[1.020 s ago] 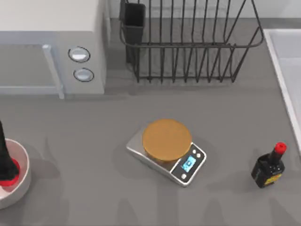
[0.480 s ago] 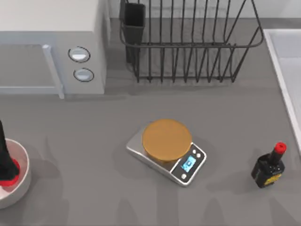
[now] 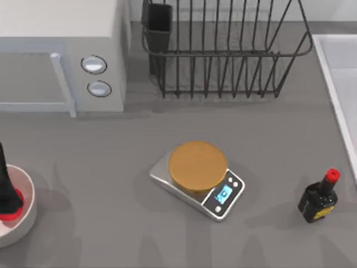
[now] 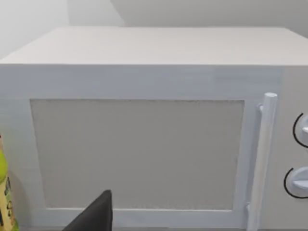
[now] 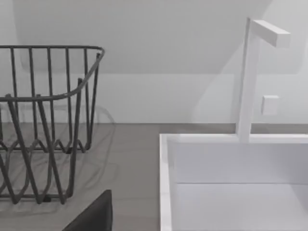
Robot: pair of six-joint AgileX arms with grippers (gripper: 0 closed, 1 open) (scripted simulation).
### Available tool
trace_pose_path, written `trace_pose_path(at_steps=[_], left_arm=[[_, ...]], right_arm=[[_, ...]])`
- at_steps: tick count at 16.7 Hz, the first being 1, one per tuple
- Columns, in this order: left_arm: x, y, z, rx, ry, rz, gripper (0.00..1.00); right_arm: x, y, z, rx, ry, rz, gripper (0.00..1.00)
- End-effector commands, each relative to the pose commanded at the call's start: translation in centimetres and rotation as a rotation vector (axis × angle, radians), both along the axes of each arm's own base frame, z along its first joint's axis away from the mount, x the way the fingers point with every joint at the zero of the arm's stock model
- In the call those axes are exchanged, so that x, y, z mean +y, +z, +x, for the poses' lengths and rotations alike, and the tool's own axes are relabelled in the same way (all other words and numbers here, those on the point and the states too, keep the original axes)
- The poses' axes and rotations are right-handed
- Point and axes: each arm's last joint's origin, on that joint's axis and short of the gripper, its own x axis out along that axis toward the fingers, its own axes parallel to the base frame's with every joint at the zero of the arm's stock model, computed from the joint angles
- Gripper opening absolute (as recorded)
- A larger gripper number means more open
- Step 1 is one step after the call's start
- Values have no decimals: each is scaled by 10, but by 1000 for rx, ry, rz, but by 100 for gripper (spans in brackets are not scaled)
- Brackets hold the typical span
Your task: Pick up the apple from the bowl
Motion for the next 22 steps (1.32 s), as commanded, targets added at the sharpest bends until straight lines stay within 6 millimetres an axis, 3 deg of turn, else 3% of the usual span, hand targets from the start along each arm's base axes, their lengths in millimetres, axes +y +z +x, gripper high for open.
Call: trace_pose_path(at_steps=[7, 11, 16, 22], left_arm=[[0, 0, 0, 1, 0, 0, 100], [0, 13, 2, 113, 1, 3, 100], [1, 42, 22, 480, 3, 11, 100], [4, 59, 83, 1057, -3, 17, 100]], right_arm=[[0, 0, 0, 0, 0, 0, 100], [0, 0, 0, 0, 0, 0, 100], [0, 0, 0, 0, 0, 0, 100], [0, 0, 0, 0, 0, 0, 100]])
